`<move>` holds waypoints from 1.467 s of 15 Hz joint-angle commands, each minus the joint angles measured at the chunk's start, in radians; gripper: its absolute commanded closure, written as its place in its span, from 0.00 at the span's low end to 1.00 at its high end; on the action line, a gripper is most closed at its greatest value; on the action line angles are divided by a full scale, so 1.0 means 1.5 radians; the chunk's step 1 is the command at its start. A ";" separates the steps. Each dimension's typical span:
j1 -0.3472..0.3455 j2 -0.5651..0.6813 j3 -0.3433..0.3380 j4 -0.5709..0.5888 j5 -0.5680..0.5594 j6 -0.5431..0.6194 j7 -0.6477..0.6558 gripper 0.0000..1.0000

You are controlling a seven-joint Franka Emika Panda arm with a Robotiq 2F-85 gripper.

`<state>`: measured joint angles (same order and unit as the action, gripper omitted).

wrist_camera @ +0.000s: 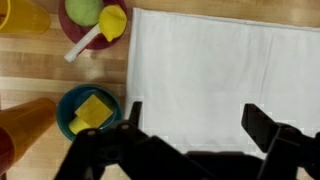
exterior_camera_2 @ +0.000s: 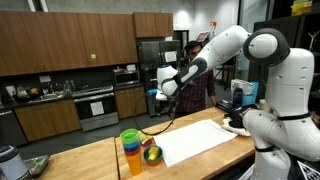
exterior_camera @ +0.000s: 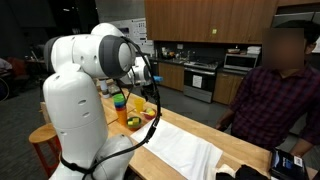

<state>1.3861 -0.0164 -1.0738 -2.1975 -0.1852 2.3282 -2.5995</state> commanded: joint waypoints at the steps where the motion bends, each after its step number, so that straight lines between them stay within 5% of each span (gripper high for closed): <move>1: -0.132 0.000 0.132 -0.001 0.000 -0.001 0.000 0.00; 20: -0.132 0.000 0.132 -0.001 0.000 -0.001 0.000 0.00; 21: -0.018 -0.025 0.029 -0.026 -0.018 0.025 0.000 0.00; 22: -0.041 -0.016 0.055 -0.031 -0.003 0.021 -0.001 0.00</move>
<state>1.3135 -0.0174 -0.9971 -2.2035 -0.1914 2.3327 -2.6008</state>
